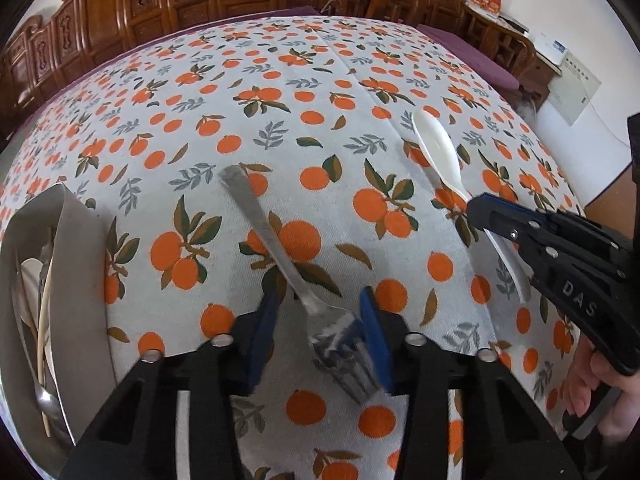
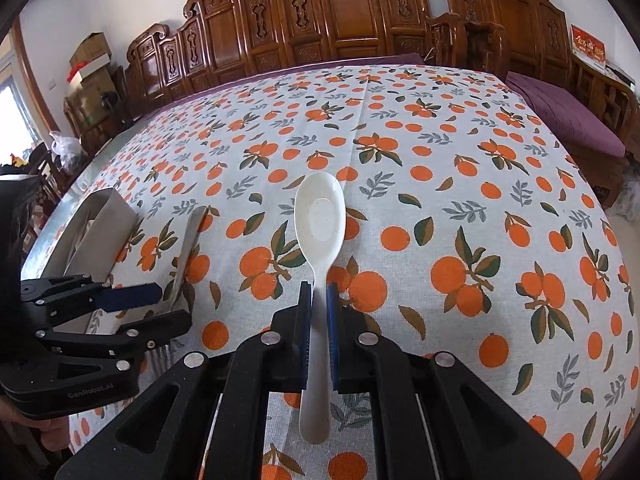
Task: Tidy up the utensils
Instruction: 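Grasp the metal fork by its handle with the left tool while the right tool holds the white spoon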
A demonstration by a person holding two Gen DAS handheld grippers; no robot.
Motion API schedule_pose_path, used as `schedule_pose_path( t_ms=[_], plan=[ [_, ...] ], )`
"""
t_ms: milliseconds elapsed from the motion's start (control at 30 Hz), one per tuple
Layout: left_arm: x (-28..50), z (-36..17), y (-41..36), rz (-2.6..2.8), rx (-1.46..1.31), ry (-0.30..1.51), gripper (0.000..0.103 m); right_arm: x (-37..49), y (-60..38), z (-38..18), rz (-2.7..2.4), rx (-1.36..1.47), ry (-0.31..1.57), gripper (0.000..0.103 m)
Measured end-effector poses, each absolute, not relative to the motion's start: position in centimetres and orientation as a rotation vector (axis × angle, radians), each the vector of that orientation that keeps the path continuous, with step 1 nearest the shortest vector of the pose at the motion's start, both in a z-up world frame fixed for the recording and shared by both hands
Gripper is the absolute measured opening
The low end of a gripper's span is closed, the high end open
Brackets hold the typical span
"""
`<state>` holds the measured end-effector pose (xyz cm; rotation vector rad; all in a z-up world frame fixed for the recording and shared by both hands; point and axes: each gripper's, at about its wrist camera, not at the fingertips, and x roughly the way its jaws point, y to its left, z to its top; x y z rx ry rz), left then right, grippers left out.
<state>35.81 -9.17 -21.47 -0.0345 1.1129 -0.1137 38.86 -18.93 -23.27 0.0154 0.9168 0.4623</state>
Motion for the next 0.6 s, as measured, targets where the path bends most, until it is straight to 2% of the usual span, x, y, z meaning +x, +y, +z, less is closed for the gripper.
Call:
schedule_pose_path(
  t_ms=[67, 467, 600],
  plan=[
    [35.6, -21.4, -9.0, -0.119, -0.028, 1.118, 0.029, 38.8, -18.7, -23.3, 0.466, 0.014, 0.916, 0.009],
    [36.9, -21.8, -8.6, -0.088, -0.058, 1.153, 0.033, 38.8, -18.4, -23.4, 0.481, 0.011, 0.920, 0.009],
    [37.3, -21.8, -8.3, -0.072, -0.056, 1.151, 0.025, 38.8, -18.1, -23.4, 0.489, 0.008, 0.920, 0.009]
  ],
)
